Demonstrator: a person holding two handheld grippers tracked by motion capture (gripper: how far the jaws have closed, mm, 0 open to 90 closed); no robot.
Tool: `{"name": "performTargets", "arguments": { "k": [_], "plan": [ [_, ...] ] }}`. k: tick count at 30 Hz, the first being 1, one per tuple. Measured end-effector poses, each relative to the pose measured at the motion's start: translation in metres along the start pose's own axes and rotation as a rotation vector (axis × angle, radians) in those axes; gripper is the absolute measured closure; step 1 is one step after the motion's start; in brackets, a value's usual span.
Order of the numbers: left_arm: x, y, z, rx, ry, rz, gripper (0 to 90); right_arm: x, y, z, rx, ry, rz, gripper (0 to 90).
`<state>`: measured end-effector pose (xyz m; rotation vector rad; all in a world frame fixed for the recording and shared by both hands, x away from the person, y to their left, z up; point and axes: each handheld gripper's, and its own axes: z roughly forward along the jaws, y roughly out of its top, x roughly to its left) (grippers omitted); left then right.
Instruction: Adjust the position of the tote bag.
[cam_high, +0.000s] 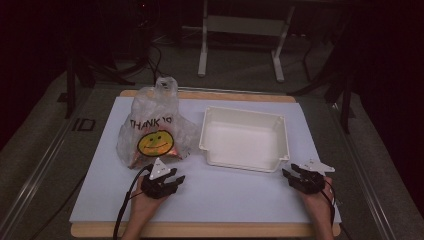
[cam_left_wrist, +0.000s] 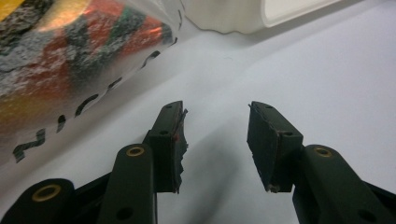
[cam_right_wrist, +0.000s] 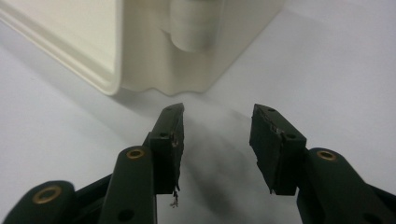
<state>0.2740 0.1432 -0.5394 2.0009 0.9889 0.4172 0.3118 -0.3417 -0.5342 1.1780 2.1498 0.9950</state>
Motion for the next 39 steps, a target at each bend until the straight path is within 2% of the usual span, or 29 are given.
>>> {"name": "performTargets", "arguments": {
  "k": [1,3,8,10,11,14,16,19,22,24,25,26,30,31,33,34,35,36,37,38,39],
  "plan": [
    [0.0,0.0,0.0,0.001,0.002,-0.003,56.6,0.0,-0.001,-0.002,-0.007,0.023,0.015,54.6],
    [0.001,0.0,0.0,0.006,0.001,-0.012,56.6,0.0,-0.001,-0.003,-0.007,0.036,0.019,54.8],
    [0.001,0.001,0.001,0.016,0.0,-0.011,55.8,0.007,-0.001,-0.005,-0.002,0.088,-0.005,56.2],
    [0.001,0.001,0.002,0.019,0.001,-0.009,55.8,0.008,0.0,-0.004,-0.008,0.089,0.001,57.3],
    [0.001,0.001,0.002,0.021,0.004,-0.007,55.5,0.009,0.003,-0.002,-0.02,0.08,0.03,60.1],
    [0.0,0.001,0.003,0.025,0.006,-0.002,55.5,0.009,0.009,0.001,-0.04,0.087,0.056,65.9],
    [0.0,0.001,0.003,0.027,0.006,0.0,55.5,0.01,0.013,0.004,-0.04,0.068,0.06,68.3],
    [-0.001,0.001,0.003,0.027,0.007,0.002,55.5,0.01,0.016,0.008,-0.044,0.071,0.072,68.9],
    [-0.001,0.001,0.003,0.029,0.007,0.003,55.2,0.01,0.018,0.013,-0.03,0.036,0.065,71.4],
    [-0.001,0.001,0.003,0.026,0.006,0.003,55.2,0.007,0.018,0.014,-0.03,0.011,0.082,72.6],
    [-0.001,0.001,0.003,0.026,0.006,0.003,55.2,0.007,0.018,0.014,-0.03,0.011,0.082,72.6],
    [0.0,0.001,0.002,0.017,-0.002,-0.005,55.4,0.005,0.016,0.015,-0.026,0.031,0.093,71.1],
    [0.002,0.001,-0.002,0.006,-0.003,-0.007,57.4,0.009,0.013,0.015,-0.006,0.026,0.079,69.8],
    [0.003,0.001,-0.006,0.005,0.009,-0.001,57.6,0.011,0.011,0.012,-0.011,0.043,0.062,68.3],
    [0.006,0.004,-0.018,-0.014,0.024,0.0,58.2,0.012,0.011,0.011,-0.016,0.047,0.05,68.3],
    [0.006,0.004,-0.018,-0.014,0.024,0.0,58.5,0.012,0.011,0.011,-0.016,0.047,0.05,68.3],
    [0.011,0.009,-0.031,-0.042,0.043,-0.006,58.8,0.013,0.01,0.011,-0.012,0.052,0.042,68.3],
    [0.011,0.009,-0.031,-0.042,0.043,-0.006,59.2,0.014,0.01,0.01,-0.013,0.048,0.038,67.9],
    [0.017,0.015,-0.042,-0.065,0.05,-0.018,59.8,0.014,0.01,0.01,-0.013,0.041,0.039,67.7],
    [0.017,0.015,-0.042,-0.065,0.05,-0.018,59.9,0.014,0.01,0.01,-0.013,0.041,0.039,67.7],
    [0.024,0.021,-0.05,-0.065,0.074,-0.023,59.9,0.015,0.01,0.01,-0.003,0.038,0.04,67.3]
  ]
}}
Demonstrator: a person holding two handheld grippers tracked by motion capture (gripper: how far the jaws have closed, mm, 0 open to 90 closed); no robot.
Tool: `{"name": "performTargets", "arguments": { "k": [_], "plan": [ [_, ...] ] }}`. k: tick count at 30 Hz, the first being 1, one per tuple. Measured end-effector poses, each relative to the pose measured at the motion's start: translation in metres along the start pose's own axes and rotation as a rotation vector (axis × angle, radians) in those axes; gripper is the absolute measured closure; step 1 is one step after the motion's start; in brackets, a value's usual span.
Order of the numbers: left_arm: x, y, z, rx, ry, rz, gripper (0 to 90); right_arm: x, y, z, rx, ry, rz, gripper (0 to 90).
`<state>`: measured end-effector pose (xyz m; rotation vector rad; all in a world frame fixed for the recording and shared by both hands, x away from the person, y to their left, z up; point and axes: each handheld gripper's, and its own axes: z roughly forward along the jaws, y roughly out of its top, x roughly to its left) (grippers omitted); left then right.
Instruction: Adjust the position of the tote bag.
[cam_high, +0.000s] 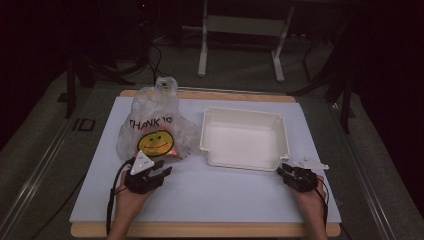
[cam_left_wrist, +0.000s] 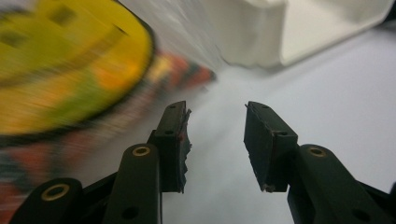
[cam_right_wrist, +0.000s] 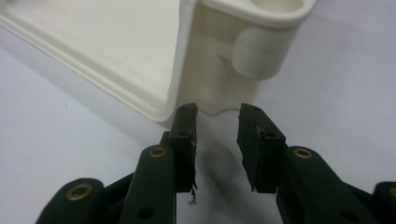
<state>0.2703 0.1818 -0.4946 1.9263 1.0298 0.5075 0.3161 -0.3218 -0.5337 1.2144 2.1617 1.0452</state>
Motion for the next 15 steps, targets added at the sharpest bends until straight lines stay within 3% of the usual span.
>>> {"name": "performTargets", "arguments": {
  "k": [9,10,11,12,13,14,15],
  "plan": [
    [0.028,0.032,-0.013,-0.007,0.097,0.018,58.1,0.0,-0.006,-0.01,-0.008,0.008,0.005,69.4],
    [0.037,0.04,-0.014,-0.01,0.117,0.011,57.3,0.001,-0.007,-0.012,-0.01,0.013,0.004,70.8],
    [0.037,0.04,-0.014,-0.01,0.117,0.011,56.5,0.001,-0.007,-0.012,-0.01,0.013,0.004,70.8],
    [0.049,0.05,-0.015,-0.015,0.141,-0.014,55.1,0.003,-0.007,-0.013,-0.014,0.018,-0.005,70.9],
    [0.049,0.05,-0.015,-0.015,0.141,-0.014,54.1,0.003,-0.007,-0.013,-0.014,0.018,-0.005,70.9],
    [0.06,0.058,-0.013,-0.015,0.159,-0.035,53.1,0.005,-0.008,-0.013,-0.011,0.022,-0.009,70.7],
    [0.06,0.058,-0.013,-0.015,0.159,-0.035,52.2,0.005,-0.007,-0.013,-0.01,0.024,-0.009,70.6]
  ]
}}
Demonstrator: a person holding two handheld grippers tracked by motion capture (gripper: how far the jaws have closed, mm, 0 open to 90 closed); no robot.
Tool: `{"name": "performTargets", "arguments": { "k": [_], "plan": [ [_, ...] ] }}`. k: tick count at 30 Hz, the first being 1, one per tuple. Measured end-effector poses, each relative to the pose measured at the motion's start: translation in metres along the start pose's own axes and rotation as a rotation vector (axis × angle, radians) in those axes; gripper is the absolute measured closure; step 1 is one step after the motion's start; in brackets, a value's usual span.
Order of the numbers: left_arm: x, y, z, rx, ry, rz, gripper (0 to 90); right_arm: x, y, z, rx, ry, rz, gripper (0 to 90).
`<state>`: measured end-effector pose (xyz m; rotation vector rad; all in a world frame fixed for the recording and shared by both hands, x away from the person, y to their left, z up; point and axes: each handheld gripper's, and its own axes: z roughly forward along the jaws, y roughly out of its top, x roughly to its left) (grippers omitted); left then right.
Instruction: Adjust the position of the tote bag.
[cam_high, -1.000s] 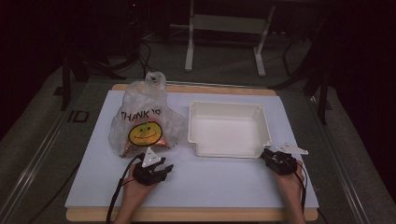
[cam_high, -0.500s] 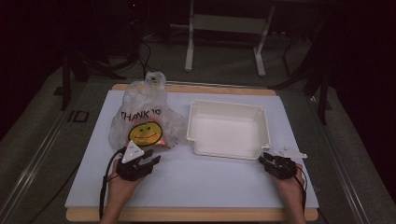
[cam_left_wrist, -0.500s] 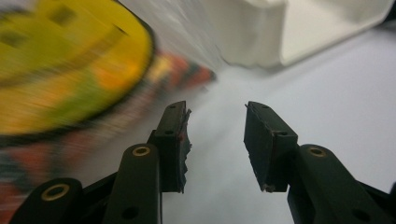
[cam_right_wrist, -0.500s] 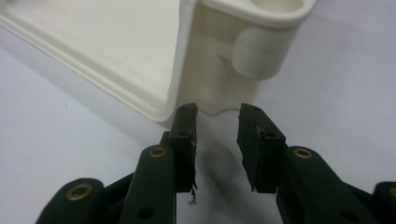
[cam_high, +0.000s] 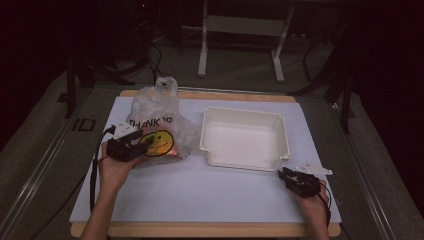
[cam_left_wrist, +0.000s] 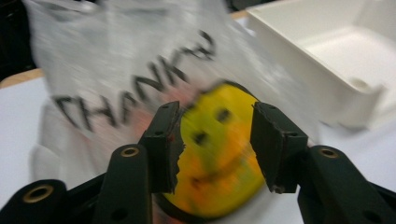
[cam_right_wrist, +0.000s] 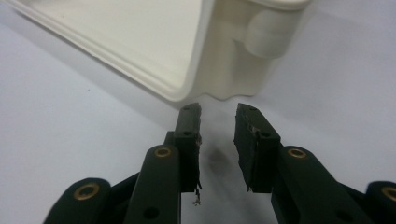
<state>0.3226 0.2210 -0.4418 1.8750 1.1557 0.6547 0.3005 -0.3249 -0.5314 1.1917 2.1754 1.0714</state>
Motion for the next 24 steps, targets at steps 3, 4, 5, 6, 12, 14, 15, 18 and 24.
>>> {"name": "performTargets", "arguments": {
  "k": [3,4,5,6,12,14,15,18,24],
  "plan": [
    [0.01,0.012,0.009,0.01,0.009,-0.002,49.8,0.002,0.0,0.001,0.002,0.004,-0.006,70.1],
    [0.012,0.016,0.013,0.014,0.021,0.004,49.8,0.002,0.0,0.001,0.002,0.004,-0.006,70.1],
    [0.014,0.02,0.017,0.021,0.024,0.012,48.9,0.002,0.0,0.002,0.004,0.006,-0.01,70.0],
    [0.014,0.02,0.017,0.021,0.024,0.012,48.7,0.002,0.0,0.002,0.004,0.006,-0.01,70.0],
    [0.018,0.04,0.05,0.066,0.049,0.034,42.4,0.004,0.001,0.002,-0.004,0.018,-0.011,68.7],
    [0.018,0.043,0.058,0.089,0.059,0.034,41.2,0.004,0.001,0.002,-0.003,0.019,-0.013,68.6],
    [0.019,0.043,0.061,0.089,0.058,0.034,41.1,0.004,0.001,0.002,0.0,0.019,-0.014,68.5],
    [0.02,0.043,0.071,0.123,0.081,0.029,42.2,0.003,0.0,0.003,0.001,0.021,-0.011,68.5],
    [0.023,0.036,0.081,0.185,0.083,0.001,79.1,0.003,0.0,0.002,-0.004,0.022,-0.014,68.3]
  ]
}}
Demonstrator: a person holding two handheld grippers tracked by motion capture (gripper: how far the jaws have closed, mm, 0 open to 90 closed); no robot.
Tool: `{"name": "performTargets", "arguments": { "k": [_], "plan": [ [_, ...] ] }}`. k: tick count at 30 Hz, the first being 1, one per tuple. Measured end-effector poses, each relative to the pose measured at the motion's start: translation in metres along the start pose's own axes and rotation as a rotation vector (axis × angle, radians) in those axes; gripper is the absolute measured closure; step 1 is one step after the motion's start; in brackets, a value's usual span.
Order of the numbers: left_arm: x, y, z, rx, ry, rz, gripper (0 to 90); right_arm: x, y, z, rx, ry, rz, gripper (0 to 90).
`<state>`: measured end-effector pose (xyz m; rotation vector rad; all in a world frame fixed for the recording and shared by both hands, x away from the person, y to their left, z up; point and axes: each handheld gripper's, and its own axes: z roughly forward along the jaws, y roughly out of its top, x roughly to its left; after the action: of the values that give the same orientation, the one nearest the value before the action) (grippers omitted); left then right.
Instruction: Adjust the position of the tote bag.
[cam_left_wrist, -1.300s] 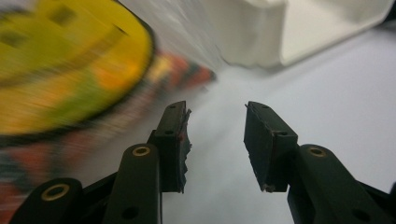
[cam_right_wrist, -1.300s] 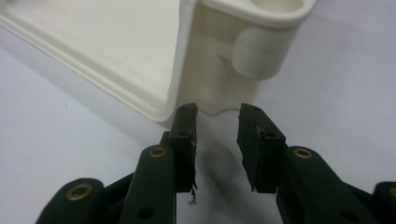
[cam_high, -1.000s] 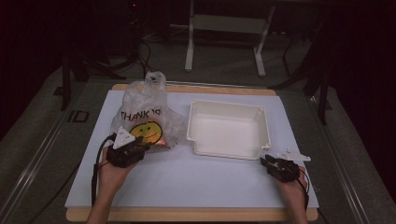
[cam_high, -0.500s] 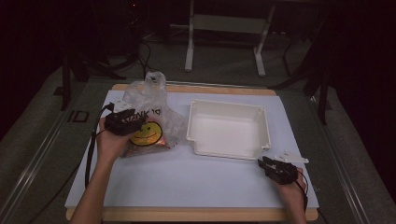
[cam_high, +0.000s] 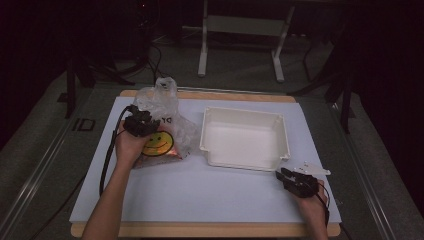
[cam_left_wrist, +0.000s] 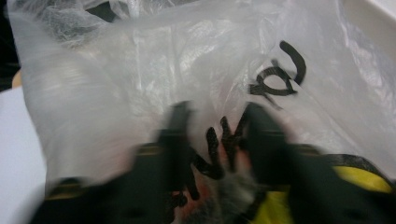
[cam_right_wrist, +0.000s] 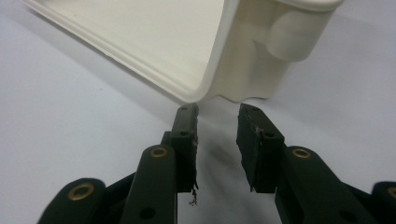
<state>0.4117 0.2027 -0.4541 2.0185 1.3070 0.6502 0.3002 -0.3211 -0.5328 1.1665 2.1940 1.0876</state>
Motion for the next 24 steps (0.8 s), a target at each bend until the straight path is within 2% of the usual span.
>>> {"name": "performTargets", "arguments": {
  "k": [2,7,14,20,24],
  "plan": [
    [-0.001,0.0,-0.003,-0.006,-0.013,0.008,89.6,0.0,0.0,0.0,0.002,0.001,0.001,68.3],
    [-0.006,0.0,-0.012,-0.034,-0.047,0.025,90.0,0.001,0.0,0.0,0.001,0.002,-0.003,68.4],
    [-0.022,-0.004,-0.033,-0.109,-0.083,0.048,90.0,0.003,0.001,0.0,0.001,0.009,-0.013,68.3],
    [-0.035,-0.012,-0.05,-0.182,-0.114,0.044,90.0,0.003,0.002,-0.001,-0.002,0.014,-0.015,68.4],
    [-0.043,-0.025,-0.06,-0.218,-0.125,0.032,90.0,0.004,0.002,0.0,0.0,0.017,-0.021,68.4]
  ]
}}
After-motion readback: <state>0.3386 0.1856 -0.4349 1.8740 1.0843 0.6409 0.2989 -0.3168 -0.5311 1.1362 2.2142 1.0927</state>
